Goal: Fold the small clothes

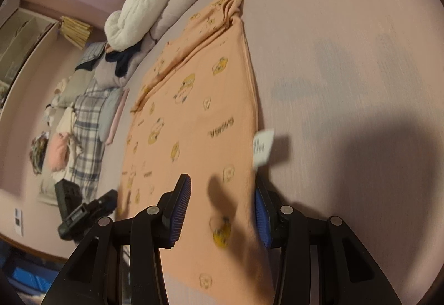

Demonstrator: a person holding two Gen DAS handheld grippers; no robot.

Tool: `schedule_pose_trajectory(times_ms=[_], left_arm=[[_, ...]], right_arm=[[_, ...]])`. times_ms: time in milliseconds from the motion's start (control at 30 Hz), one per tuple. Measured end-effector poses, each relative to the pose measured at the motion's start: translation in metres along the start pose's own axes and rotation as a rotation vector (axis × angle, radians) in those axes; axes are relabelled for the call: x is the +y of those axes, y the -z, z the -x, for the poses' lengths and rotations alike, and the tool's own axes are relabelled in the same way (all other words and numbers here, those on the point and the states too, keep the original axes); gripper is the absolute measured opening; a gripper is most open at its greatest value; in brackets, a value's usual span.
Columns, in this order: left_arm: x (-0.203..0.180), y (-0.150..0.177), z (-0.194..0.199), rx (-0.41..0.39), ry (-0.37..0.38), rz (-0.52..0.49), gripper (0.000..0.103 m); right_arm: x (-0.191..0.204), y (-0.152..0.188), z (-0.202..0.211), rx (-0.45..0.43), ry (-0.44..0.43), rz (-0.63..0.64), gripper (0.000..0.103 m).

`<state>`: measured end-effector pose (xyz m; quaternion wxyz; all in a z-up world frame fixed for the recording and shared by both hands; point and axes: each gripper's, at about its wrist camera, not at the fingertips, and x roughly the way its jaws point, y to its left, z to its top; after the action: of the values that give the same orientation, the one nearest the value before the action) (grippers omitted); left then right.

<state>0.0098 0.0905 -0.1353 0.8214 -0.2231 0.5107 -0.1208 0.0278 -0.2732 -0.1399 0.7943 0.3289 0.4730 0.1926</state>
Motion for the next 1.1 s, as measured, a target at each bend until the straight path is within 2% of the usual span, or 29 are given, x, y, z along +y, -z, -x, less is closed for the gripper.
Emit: schedule_pose_trajectory(times_ms=[167, 333, 467, 567, 667, 733, 800, 833, 900, 933, 1033, 1100], left_arm=[[-0.003, 0.015, 0.006, 0.011, 0.012, -0.005, 0.076], [-0.005, 0.027, 0.01, 0.028, 0.021, -0.028, 0.059], [0.002, 0.03, 0.012, 0.024, 0.026, 0.002, 0.042], [0.009, 0.028, 0.012, 0.024, 0.047, 0.039, 0.036], [0.013, 0.028, 0.013, 0.021, 0.045, 0.064, 0.024], [0.015, 0.028, 0.012, 0.021, 0.054, 0.083, 0.023], [0.017, 0.028, 0.014, 0.02, 0.048, 0.091, 0.014], [0.017, 0.028, 0.014, 0.02, 0.043, 0.093, 0.012], [0.018, 0.029, 0.015, 0.019, 0.057, 0.1, 0.007], [0.019, 0.029, 0.016, 0.02, 0.071, 0.103, 0.006], [0.018, 0.028, 0.019, 0.012, 0.097, 0.103, 0.004], [0.016, 0.026, 0.021, 0.007, 0.111, 0.102, 0.004]], right_arm=[[0.002, 0.012, 0.005, 0.031, -0.012, 0.0, 0.043], [0.009, 0.026, 0.006, 0.072, -0.012, 0.021, 0.043], [0.011, 0.032, 0.004, 0.079, -0.026, 0.019, 0.043], [0.011, 0.032, 0.004, 0.073, -0.031, 0.006, 0.043], [0.013, 0.034, 0.003, 0.066, -0.02, 0.018, 0.043], [0.017, 0.035, 0.002, 0.06, -0.006, 0.044, 0.043], [0.022, 0.036, 0.0, 0.055, 0.02, 0.072, 0.033], [0.024, 0.036, -0.001, 0.054, 0.037, 0.085, 0.031], [0.026, 0.037, -0.002, 0.052, 0.053, 0.098, 0.017], [0.026, 0.037, -0.003, 0.051, 0.058, 0.102, 0.013], [0.026, 0.036, -0.004, 0.044, 0.042, 0.1, 0.009], [0.025, 0.034, -0.003, 0.035, -0.007, 0.081, 0.009]])
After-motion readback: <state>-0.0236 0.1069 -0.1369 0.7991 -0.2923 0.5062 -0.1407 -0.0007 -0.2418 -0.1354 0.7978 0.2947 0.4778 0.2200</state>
